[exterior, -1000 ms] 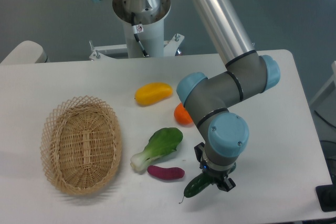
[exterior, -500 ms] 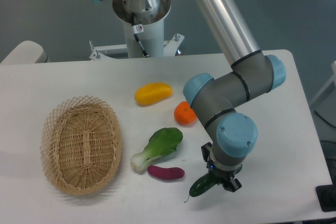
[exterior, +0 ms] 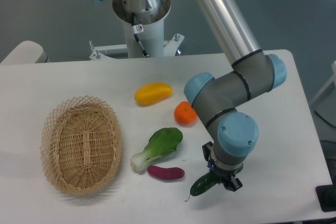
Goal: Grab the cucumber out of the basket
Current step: 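Hold the cucumber raised beside the purple sweet potato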
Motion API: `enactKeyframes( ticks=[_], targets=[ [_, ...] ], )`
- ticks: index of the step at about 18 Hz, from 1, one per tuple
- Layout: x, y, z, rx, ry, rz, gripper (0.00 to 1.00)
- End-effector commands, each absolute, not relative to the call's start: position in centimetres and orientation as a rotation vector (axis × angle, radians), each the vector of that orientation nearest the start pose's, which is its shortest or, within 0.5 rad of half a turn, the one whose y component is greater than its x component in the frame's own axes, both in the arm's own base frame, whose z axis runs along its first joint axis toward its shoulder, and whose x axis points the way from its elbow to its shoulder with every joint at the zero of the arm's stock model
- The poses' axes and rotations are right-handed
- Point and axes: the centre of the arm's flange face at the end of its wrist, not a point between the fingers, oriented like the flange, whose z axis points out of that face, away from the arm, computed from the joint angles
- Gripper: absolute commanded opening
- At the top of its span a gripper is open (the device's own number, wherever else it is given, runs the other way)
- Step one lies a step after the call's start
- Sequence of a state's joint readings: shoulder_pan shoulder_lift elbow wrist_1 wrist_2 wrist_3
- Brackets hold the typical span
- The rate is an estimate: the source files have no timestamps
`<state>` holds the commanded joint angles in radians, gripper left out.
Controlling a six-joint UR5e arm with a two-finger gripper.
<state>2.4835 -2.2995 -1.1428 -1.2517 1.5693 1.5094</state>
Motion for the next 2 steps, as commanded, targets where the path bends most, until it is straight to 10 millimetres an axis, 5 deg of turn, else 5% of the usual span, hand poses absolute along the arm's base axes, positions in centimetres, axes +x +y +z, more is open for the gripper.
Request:
enactKeyframes(
  ticks=[2],
  targets=[
    [-51.92,56.96,26.57,-2.999,0.920,0.028,0.12]
  ],
)
